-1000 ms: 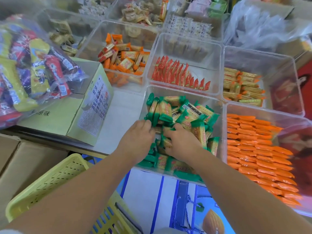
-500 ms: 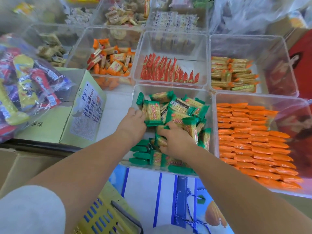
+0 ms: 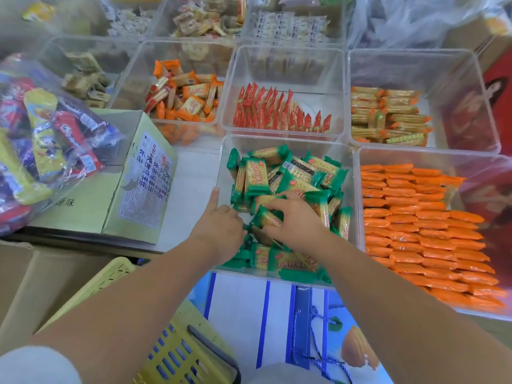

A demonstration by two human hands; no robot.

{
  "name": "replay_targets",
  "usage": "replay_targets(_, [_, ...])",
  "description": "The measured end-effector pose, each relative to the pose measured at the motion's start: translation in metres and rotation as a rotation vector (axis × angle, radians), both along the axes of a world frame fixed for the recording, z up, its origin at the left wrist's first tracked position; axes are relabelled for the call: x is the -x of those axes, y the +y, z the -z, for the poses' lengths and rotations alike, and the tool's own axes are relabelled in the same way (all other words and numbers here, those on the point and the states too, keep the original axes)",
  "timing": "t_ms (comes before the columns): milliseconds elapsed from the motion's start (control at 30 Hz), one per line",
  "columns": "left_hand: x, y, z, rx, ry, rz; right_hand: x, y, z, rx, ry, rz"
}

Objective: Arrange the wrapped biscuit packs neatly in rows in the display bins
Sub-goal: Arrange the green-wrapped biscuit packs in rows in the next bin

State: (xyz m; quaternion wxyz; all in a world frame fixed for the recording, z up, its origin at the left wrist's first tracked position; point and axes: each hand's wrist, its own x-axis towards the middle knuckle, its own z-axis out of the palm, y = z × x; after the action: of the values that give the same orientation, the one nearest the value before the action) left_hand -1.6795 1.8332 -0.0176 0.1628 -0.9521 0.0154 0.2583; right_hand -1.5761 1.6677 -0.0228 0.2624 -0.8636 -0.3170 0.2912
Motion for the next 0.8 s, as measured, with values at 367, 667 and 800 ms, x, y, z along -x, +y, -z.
replay_targets(367, [0.029,-0.003,0.012,0.193,-0.166,-0.246,-0.001,0.022,-0.010,0.132,-0.146,-0.130])
replay_targets(667, [0.034,-0.003,0.016,0.367,-0.357,-0.306,-0.008,0.054,-0.006,0.197,-0.144,-0.480])
replay_targets(800, [0.036,-0.003,0.016,0.417,-0.431,-0.318,-0.007,0.061,-0.003,0.210,-0.037,-0.466])
